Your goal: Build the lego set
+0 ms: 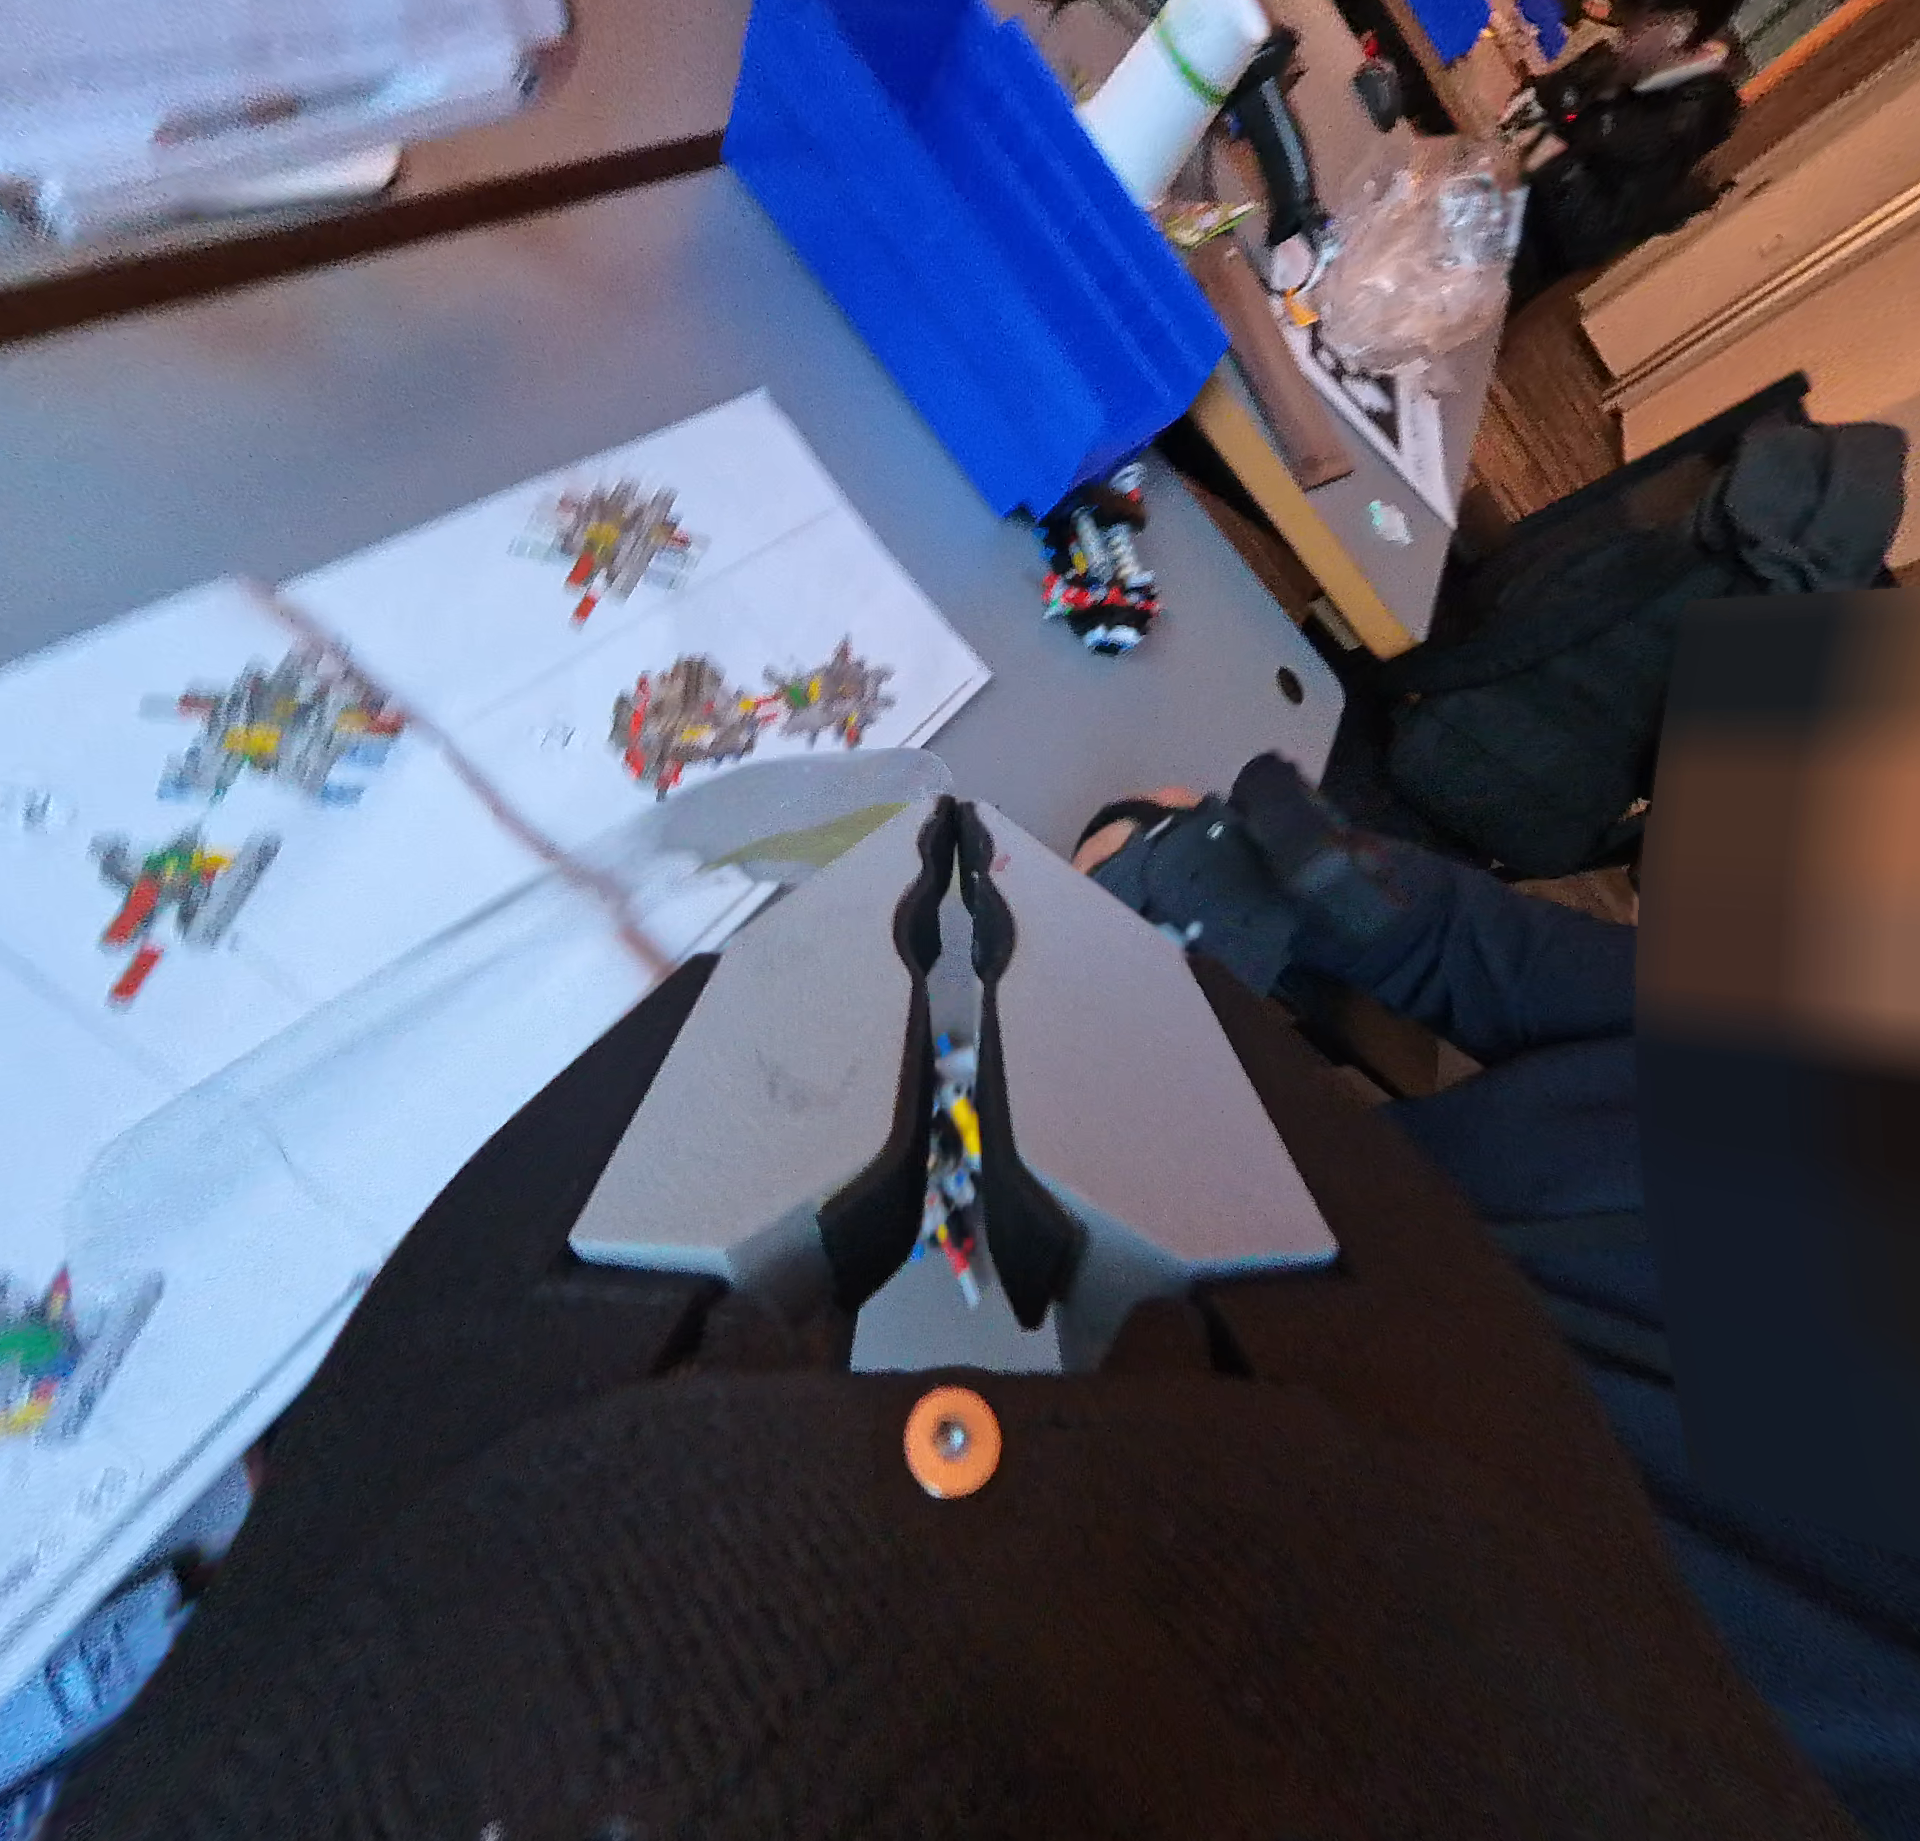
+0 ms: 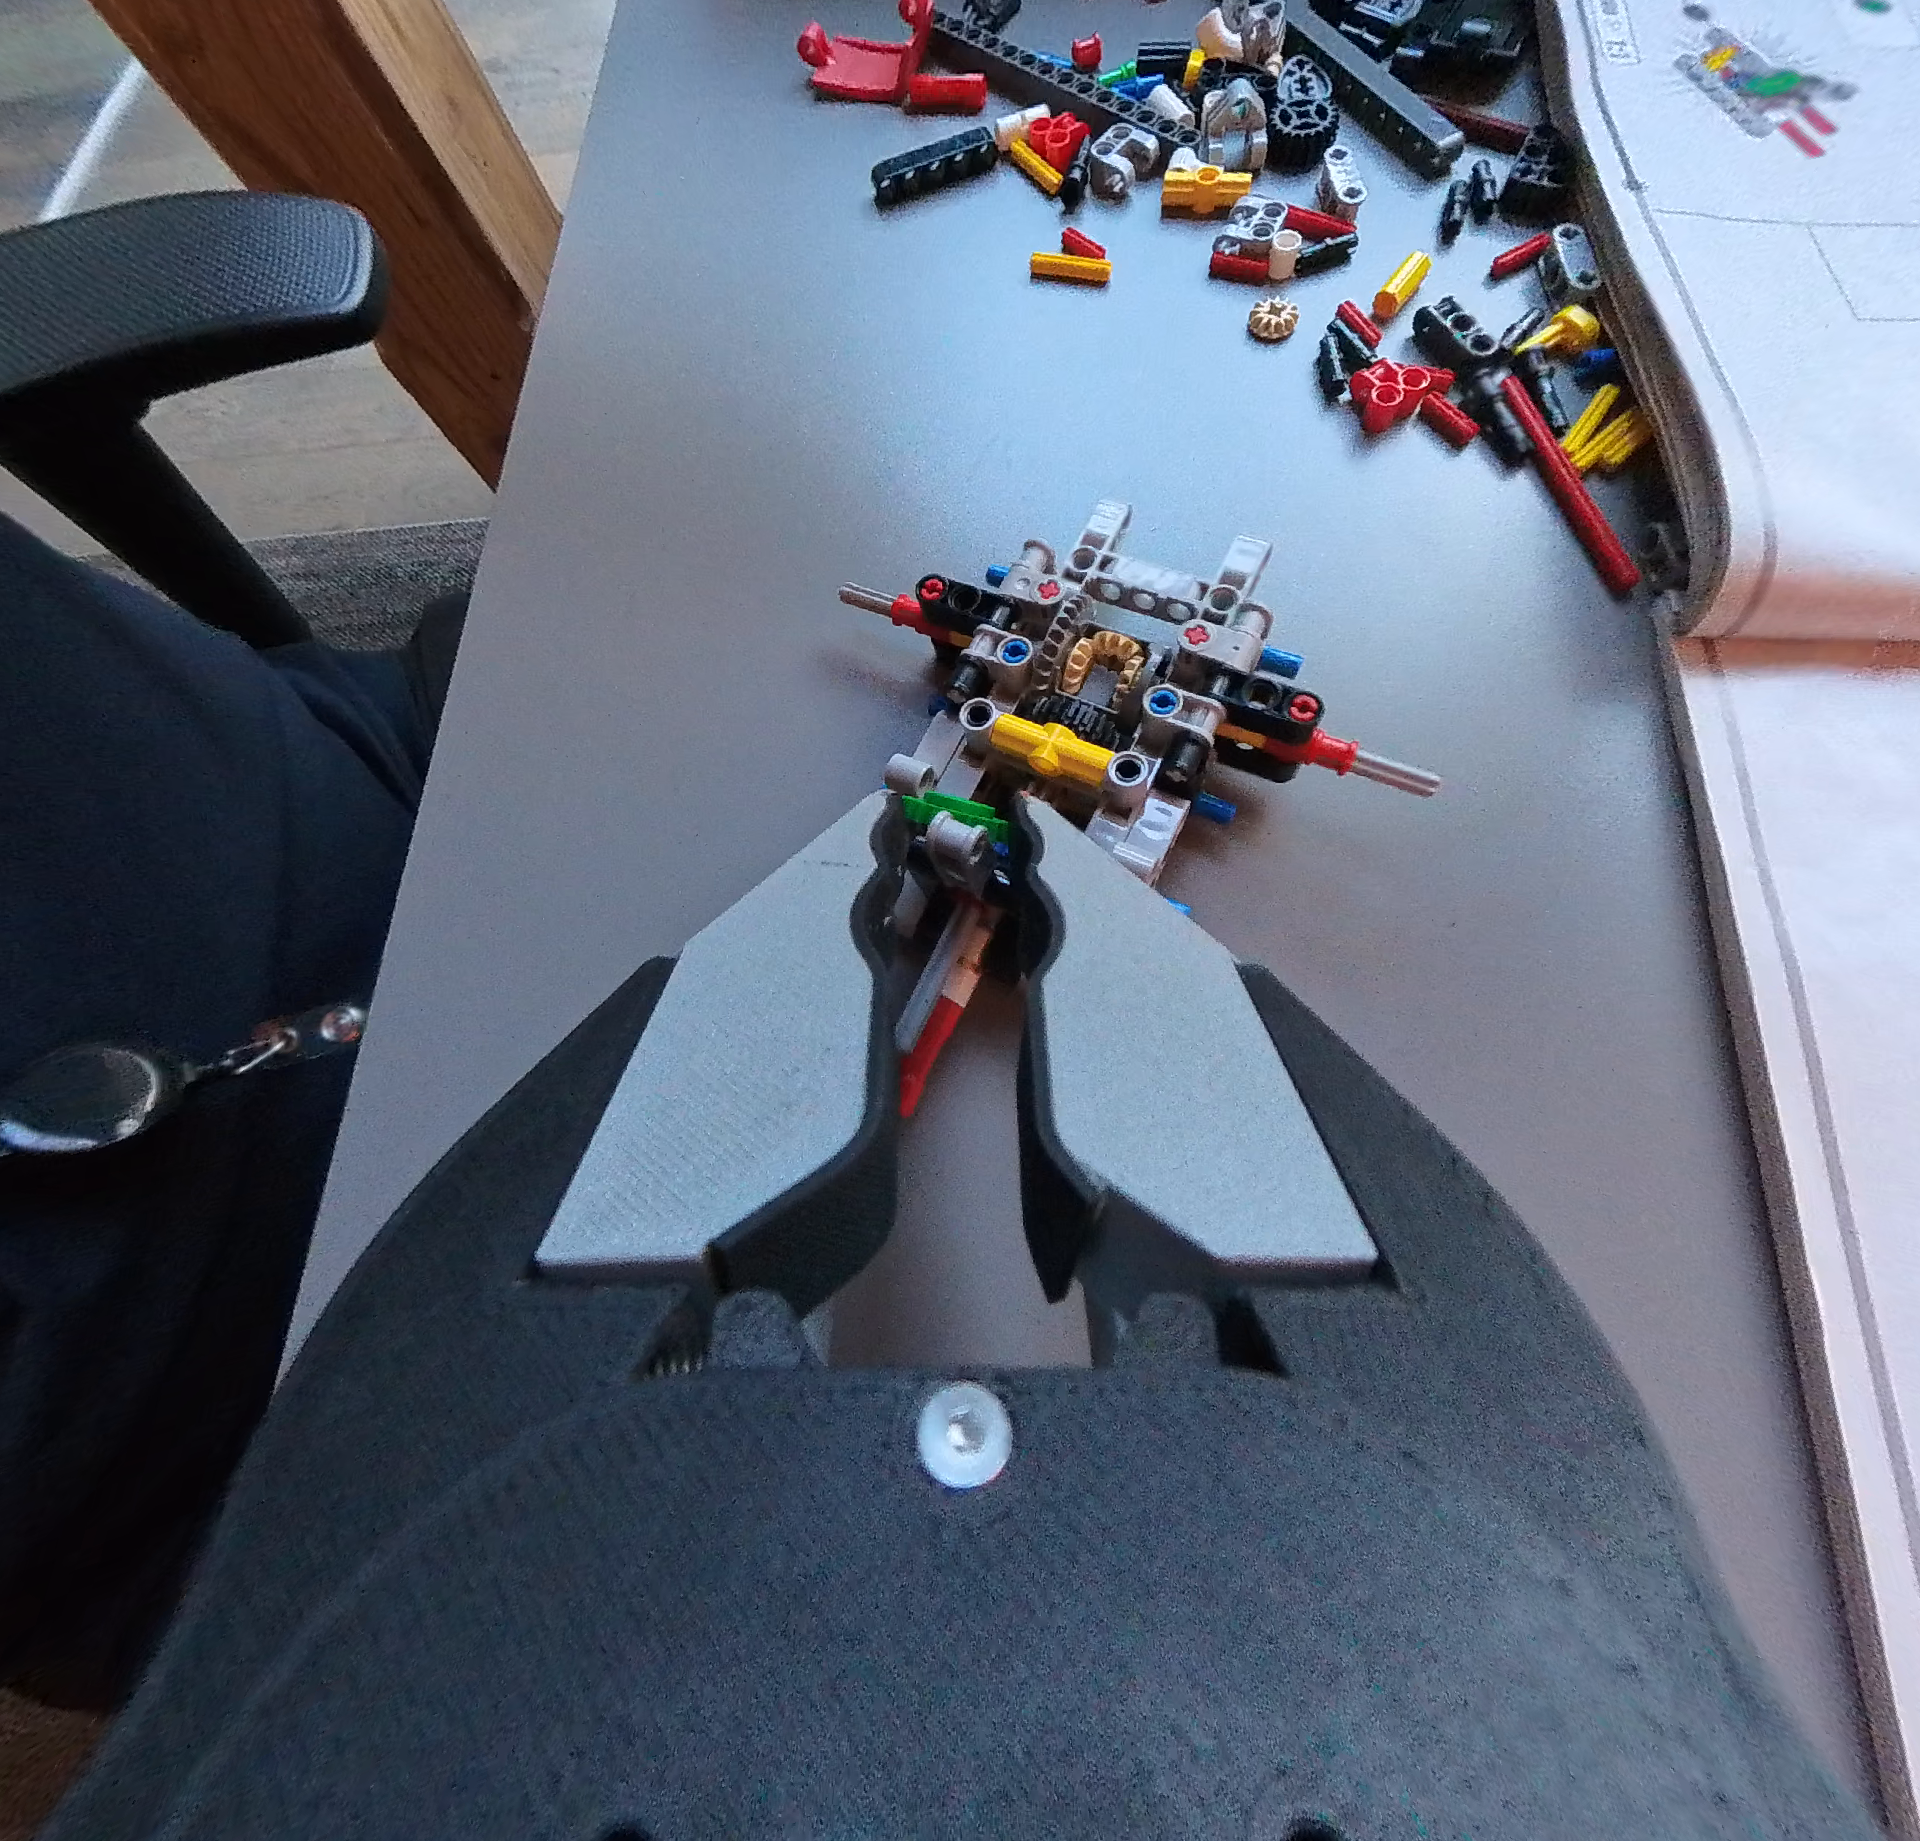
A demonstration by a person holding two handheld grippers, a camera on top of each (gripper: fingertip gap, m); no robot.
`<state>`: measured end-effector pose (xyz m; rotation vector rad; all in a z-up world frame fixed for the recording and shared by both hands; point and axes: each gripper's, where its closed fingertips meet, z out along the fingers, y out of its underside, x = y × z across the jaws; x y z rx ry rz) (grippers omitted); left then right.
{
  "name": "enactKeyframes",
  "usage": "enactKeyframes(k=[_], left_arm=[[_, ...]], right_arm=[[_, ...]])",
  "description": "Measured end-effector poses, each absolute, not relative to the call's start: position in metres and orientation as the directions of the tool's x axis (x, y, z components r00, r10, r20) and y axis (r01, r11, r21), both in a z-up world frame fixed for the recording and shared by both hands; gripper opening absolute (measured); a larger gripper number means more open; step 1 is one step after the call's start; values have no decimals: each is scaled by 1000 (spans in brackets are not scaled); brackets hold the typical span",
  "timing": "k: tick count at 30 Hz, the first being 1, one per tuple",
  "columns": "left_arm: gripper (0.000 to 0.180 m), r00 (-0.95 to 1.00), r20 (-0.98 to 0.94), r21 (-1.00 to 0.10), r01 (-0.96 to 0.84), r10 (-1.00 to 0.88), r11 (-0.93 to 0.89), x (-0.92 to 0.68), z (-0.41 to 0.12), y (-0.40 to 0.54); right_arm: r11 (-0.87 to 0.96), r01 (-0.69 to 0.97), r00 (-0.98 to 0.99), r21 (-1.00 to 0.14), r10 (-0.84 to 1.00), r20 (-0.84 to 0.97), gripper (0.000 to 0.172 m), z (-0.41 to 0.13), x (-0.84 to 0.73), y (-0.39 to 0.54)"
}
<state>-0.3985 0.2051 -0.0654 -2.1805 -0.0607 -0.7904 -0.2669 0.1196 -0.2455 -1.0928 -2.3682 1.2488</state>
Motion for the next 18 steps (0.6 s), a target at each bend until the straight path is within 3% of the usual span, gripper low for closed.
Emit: enactKeyframes(k=[10, 18], left_arm=[[0, 758, 478, -769, 116, -444, -629, -291, 39, 359], [0, 651, 490, -761, -6, -580, -649, -146, 61, 508]], right_arm=[[374, 464, -709, -803, 700, -84, 16, -245, -265, 115], [357, 464, -710, -811, 697, -100, 16, -245, -266, 115]])
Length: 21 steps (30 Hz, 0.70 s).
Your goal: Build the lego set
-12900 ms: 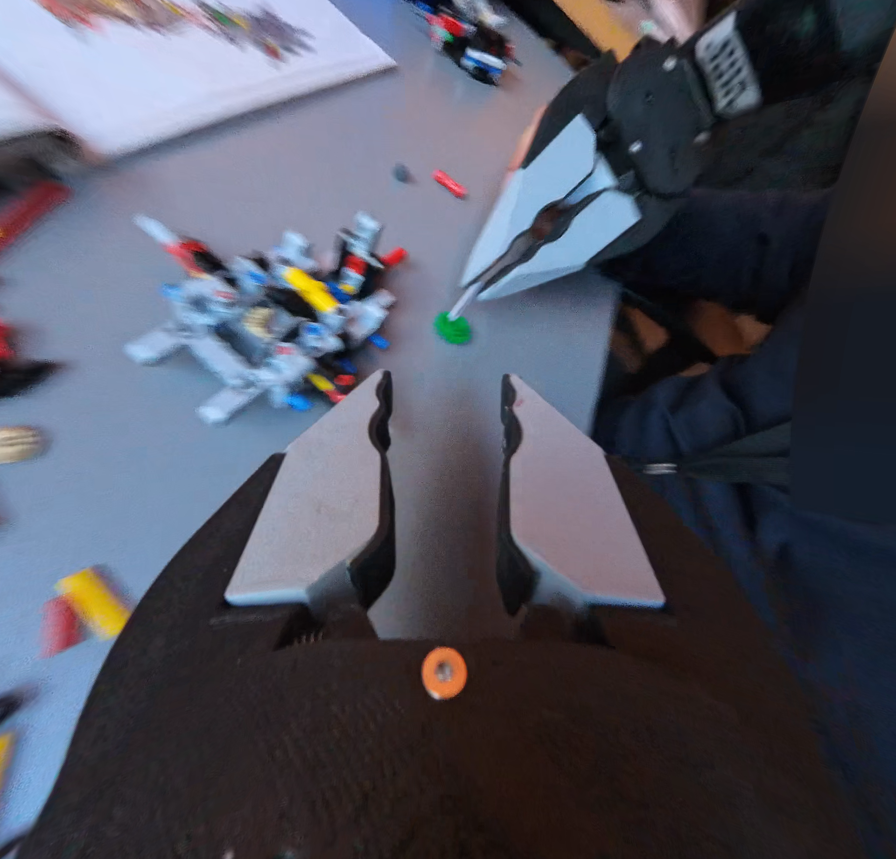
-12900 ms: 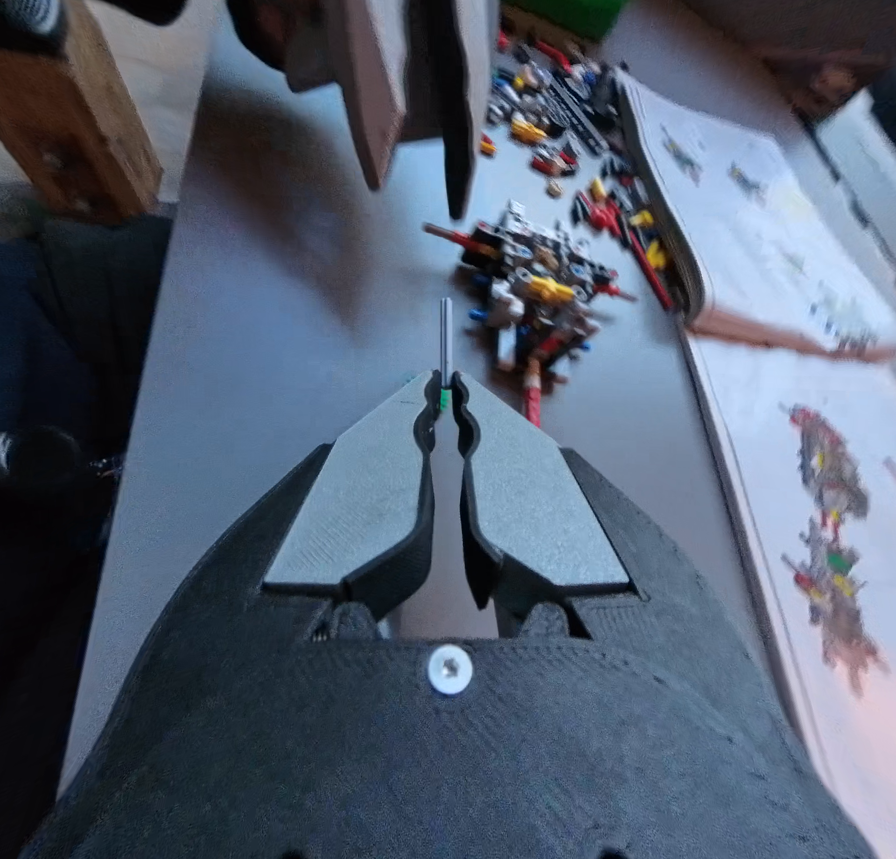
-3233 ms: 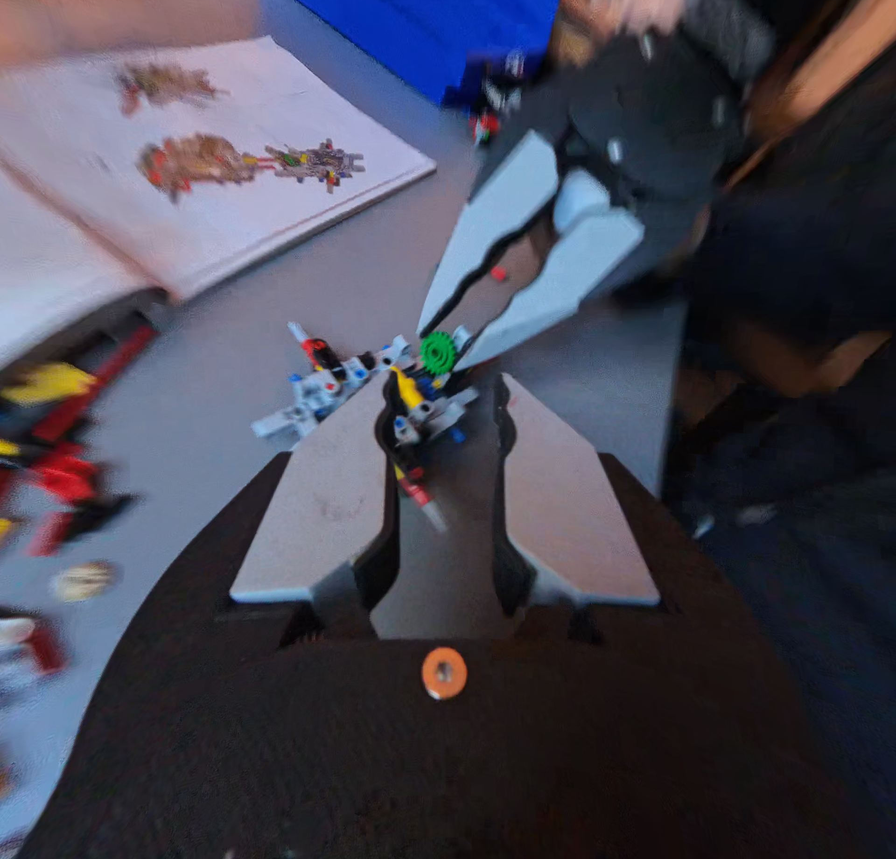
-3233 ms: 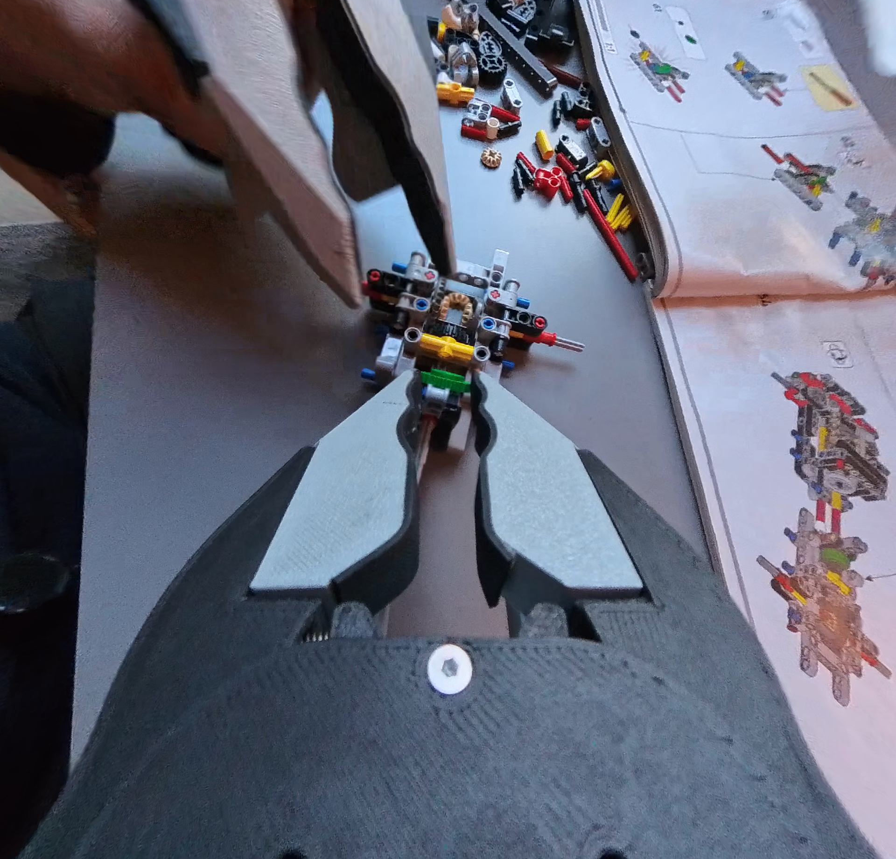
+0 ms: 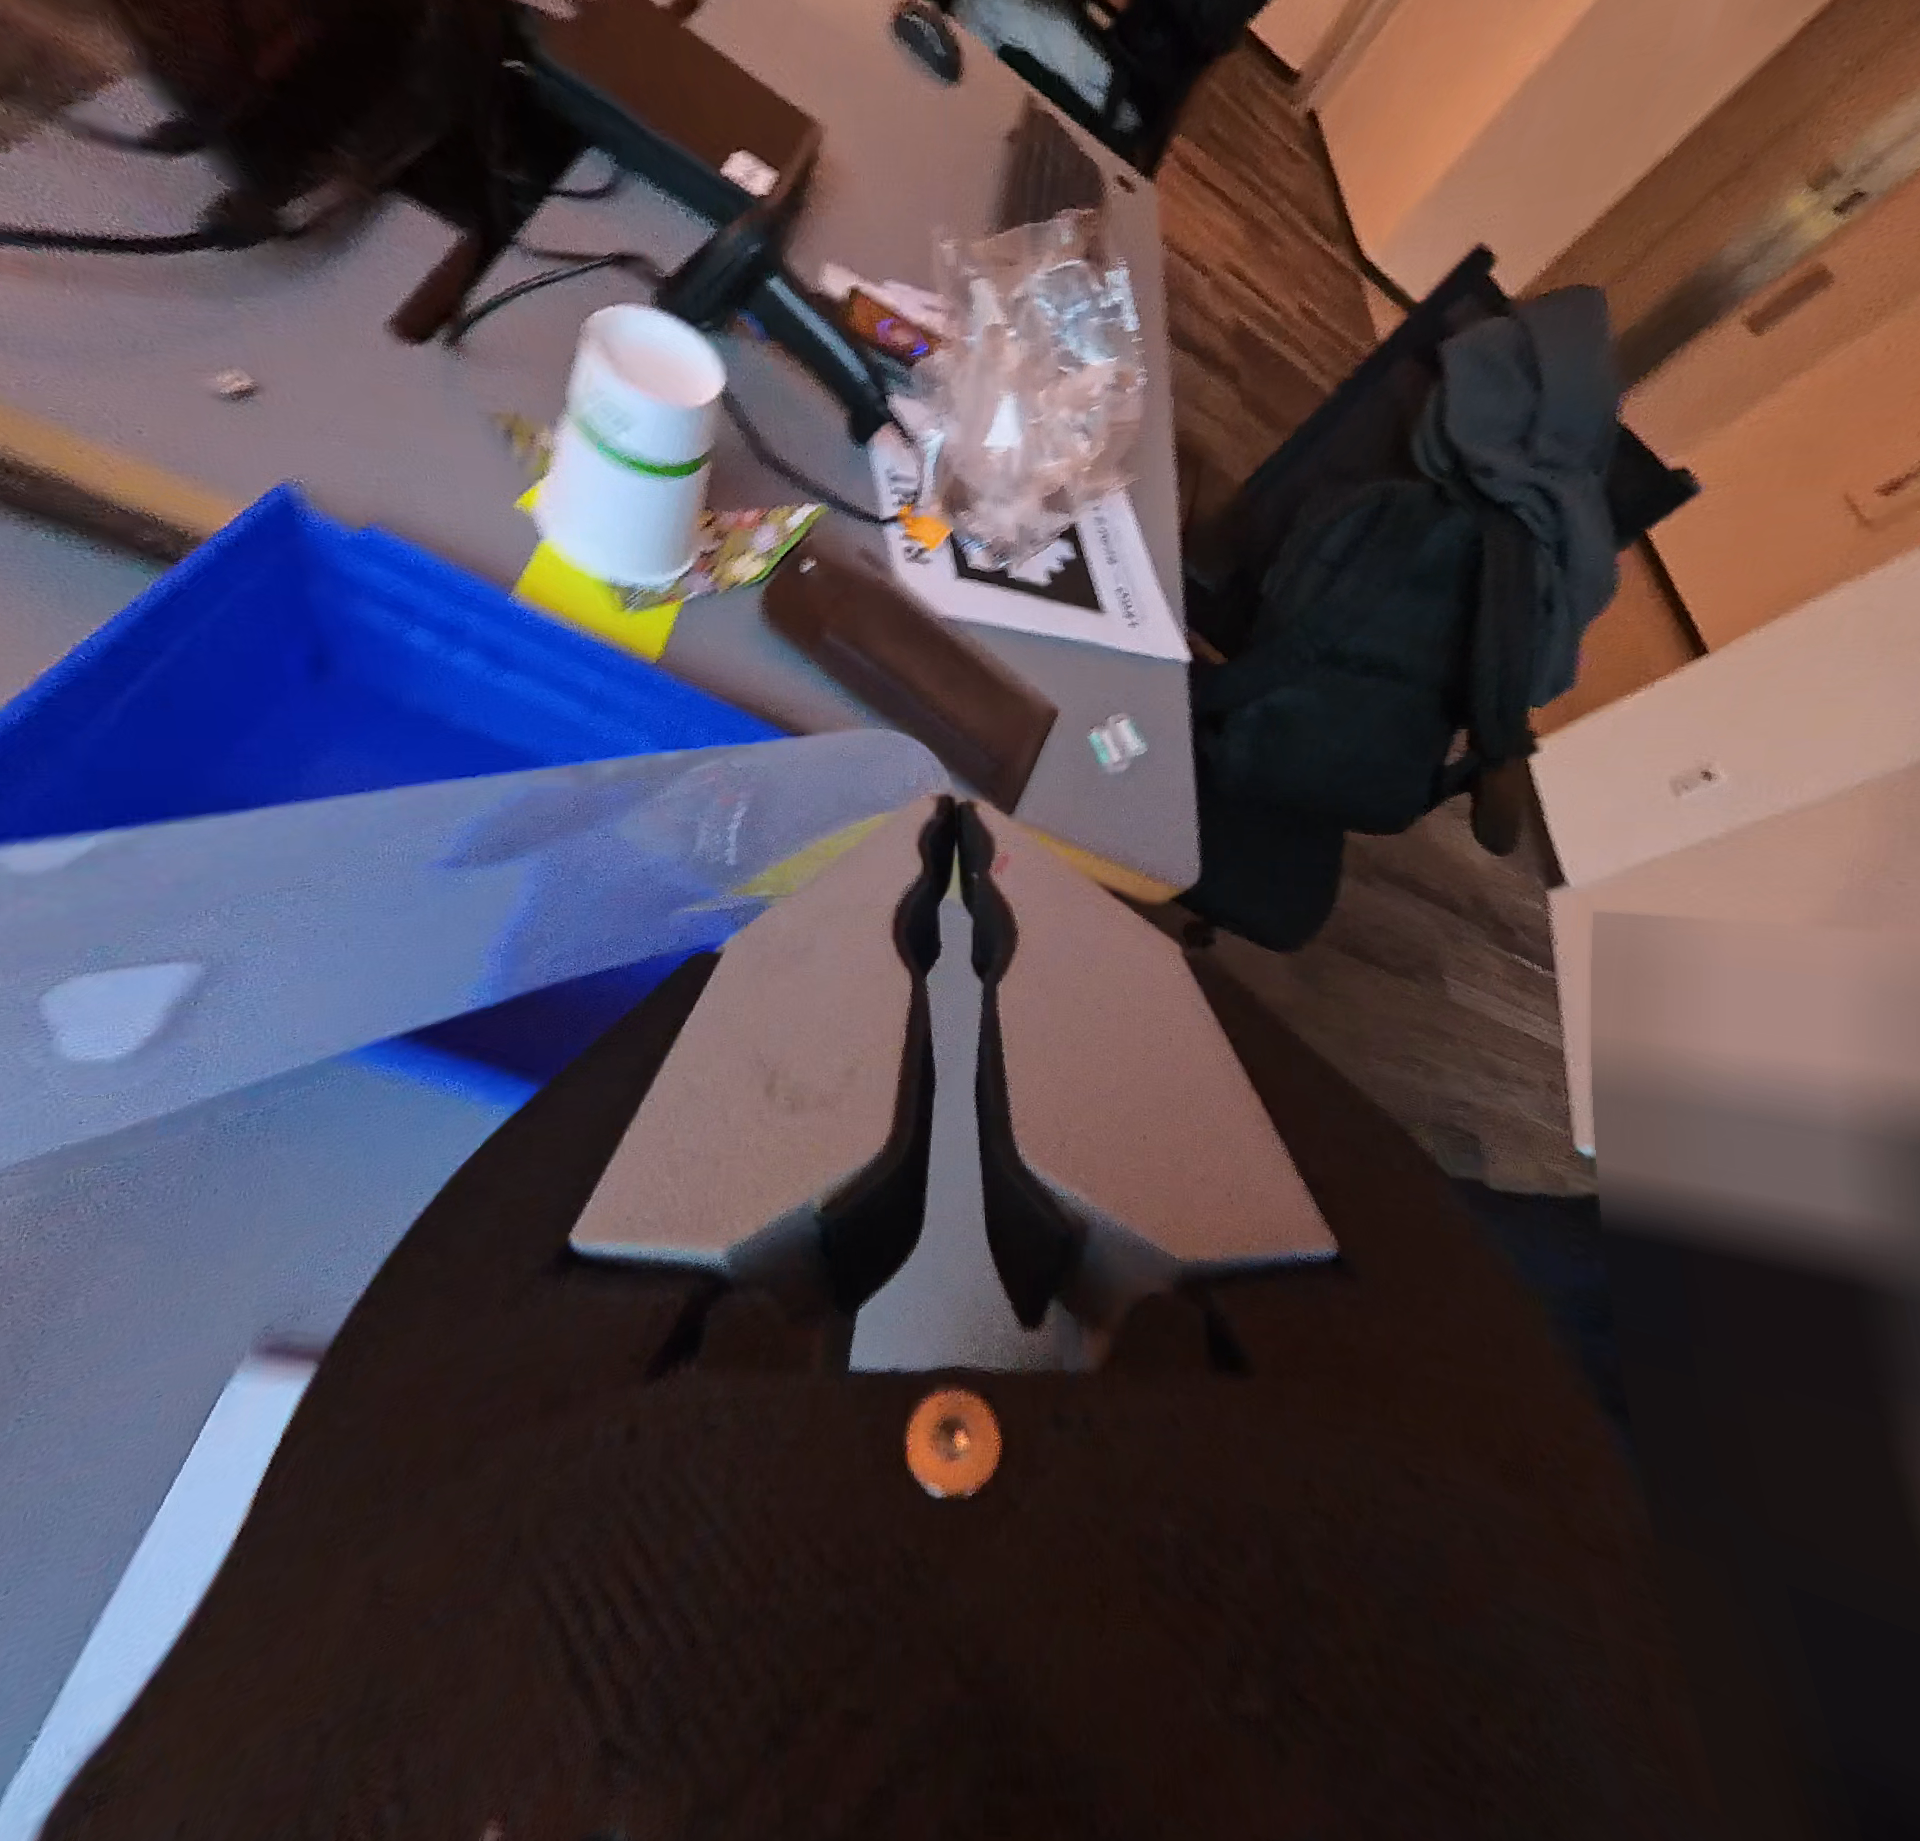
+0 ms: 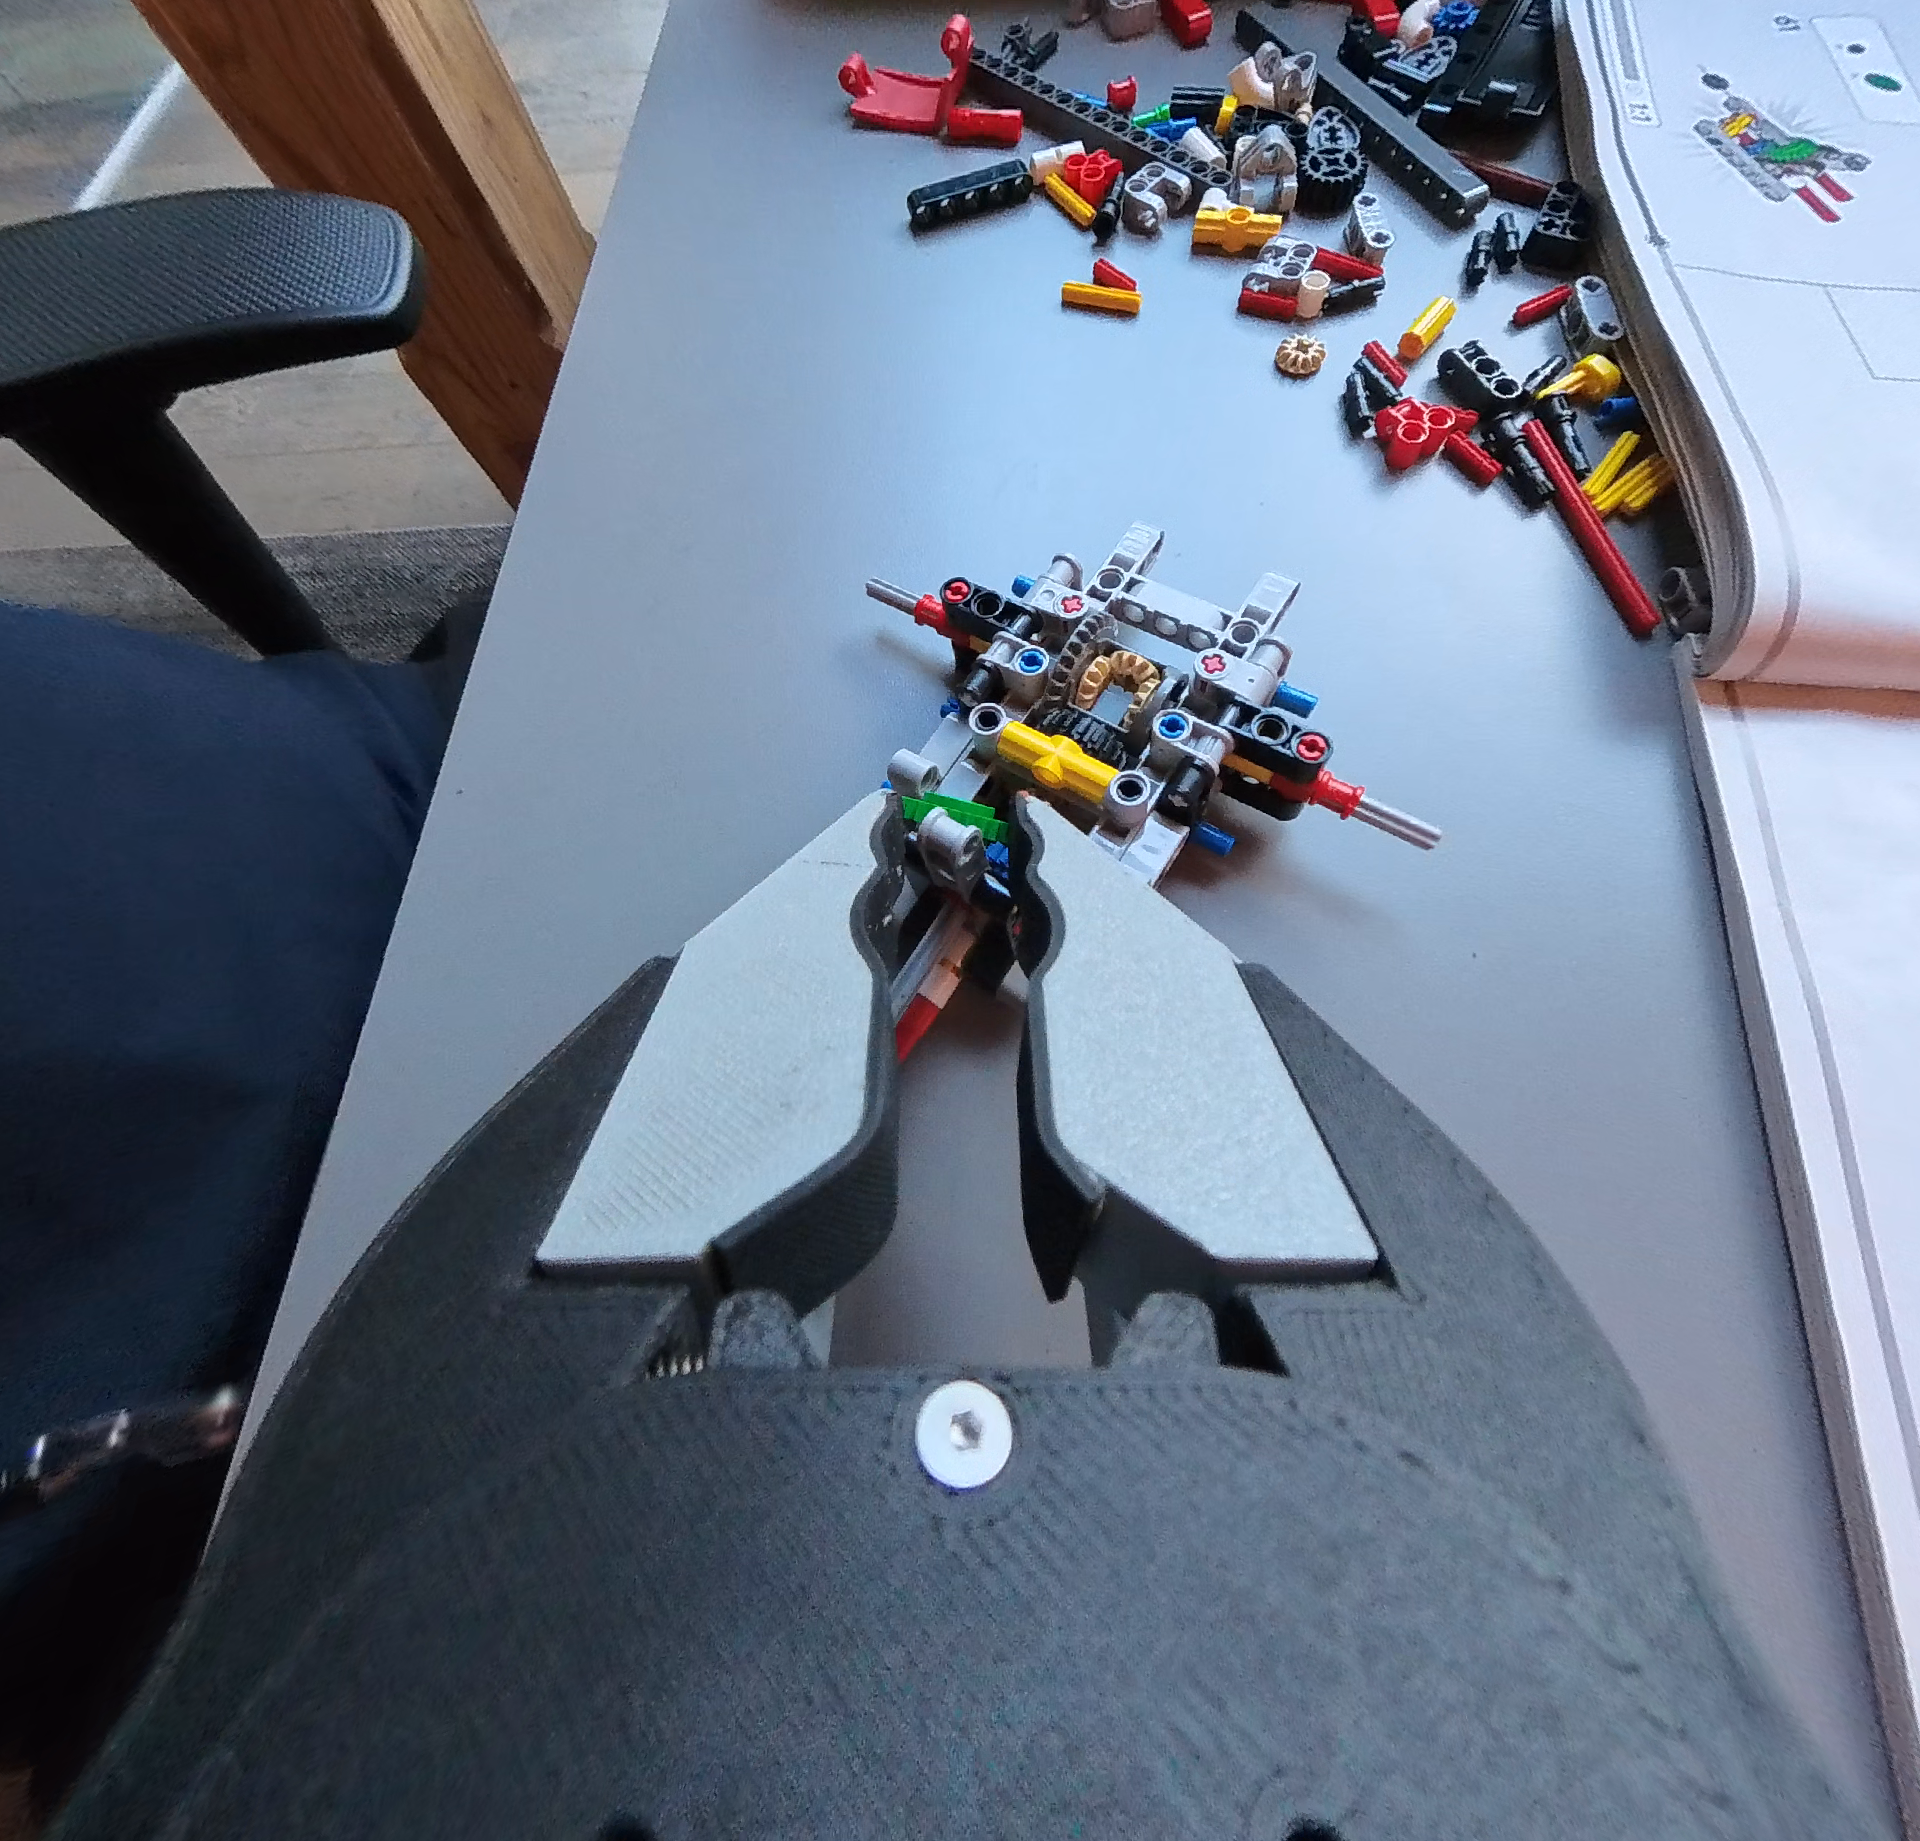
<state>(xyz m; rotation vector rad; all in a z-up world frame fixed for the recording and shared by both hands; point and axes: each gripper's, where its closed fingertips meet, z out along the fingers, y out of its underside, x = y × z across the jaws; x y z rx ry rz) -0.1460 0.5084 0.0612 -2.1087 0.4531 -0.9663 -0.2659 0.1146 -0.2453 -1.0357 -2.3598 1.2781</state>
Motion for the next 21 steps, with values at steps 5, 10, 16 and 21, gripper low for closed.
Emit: enactKeyframes(k=[5, 10, 16, 21], left_arm=[[0, 493, 506, -801, -35, -708, -597, -24, 71, 576], [0, 432, 476, -837, -46, -766, -546, 71, 47, 624], [0, 452, 505, -819, -18, -735, -574, 120, 1, 670], [0, 465, 520, -780, -83, -716, -620, 153, -38, 690]], right_arm=[[331, 475, -708, -816, 694, -131, 16, -245, -267, 116], [320, 476, -710, -819, 689, -144, 16, -246, -266, 115], [309, 477, -711, -823, 686, -155, 16, -246, -266, 115], [292, 482, -709, -826, 684, -173, 16, -245, -266, 115]])
